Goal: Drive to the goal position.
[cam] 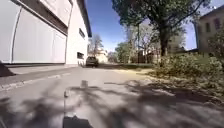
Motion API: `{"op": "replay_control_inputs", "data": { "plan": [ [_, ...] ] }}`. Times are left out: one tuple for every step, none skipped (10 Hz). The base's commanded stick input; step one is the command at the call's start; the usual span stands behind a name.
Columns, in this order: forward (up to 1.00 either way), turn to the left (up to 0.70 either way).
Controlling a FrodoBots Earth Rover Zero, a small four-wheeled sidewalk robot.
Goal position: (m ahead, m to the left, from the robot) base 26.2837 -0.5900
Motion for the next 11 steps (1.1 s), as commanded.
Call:
{"op": "replay_control_inputs", "data": {
  "plan": [
    [1.00, 0.00],
    [1.00, 0.00],
    [1.00, 0.00],
    [1.00, 0.00],
    [1.00, 0.00],
    [1.00, 0.00],
    [1.00, 0.00],
    [1.00, 0.00],
    [1.00, 0.00],
    [1.00, 0.00],
    [1.00, 0.00]
  ]
}}
